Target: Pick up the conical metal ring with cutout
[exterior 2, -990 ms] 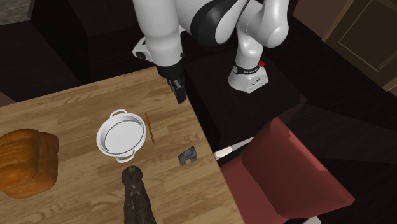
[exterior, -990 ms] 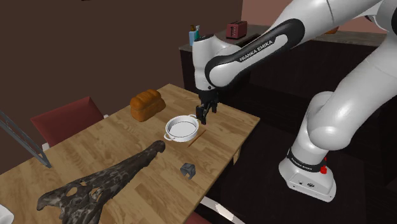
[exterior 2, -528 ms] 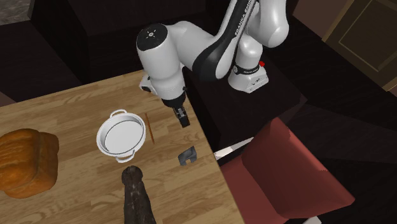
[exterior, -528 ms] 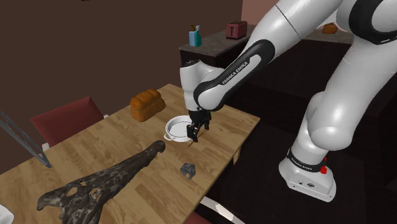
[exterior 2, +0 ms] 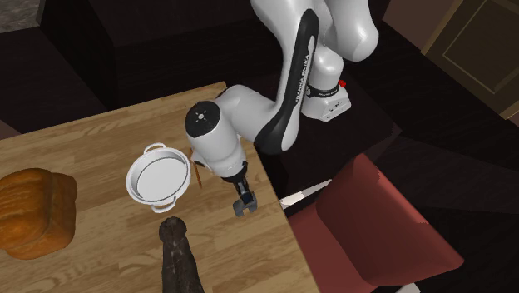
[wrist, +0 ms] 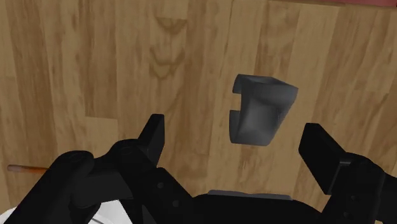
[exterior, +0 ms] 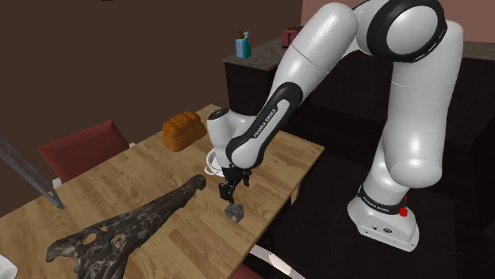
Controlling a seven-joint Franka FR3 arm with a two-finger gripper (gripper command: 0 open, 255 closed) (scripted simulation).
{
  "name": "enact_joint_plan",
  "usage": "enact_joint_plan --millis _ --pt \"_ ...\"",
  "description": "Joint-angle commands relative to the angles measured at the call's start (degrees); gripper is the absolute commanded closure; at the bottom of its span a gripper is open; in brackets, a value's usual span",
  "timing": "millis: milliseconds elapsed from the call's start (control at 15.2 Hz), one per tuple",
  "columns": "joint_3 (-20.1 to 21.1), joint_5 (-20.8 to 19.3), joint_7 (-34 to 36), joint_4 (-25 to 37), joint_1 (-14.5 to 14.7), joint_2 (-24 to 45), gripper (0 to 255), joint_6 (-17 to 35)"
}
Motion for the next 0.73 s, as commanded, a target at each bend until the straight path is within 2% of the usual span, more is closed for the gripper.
enact_joint_plan --millis 0,198,660 --pt "0.0 -0.58 1.5 2.3 0.89 4.11 0 1.1" --pt "-0.17 -1.34 3.55 5.78 2.5 9.8 0 2.45" --pt "-1.37 -2.81 4.12 6.6 3.45 14.91 0 6.65"
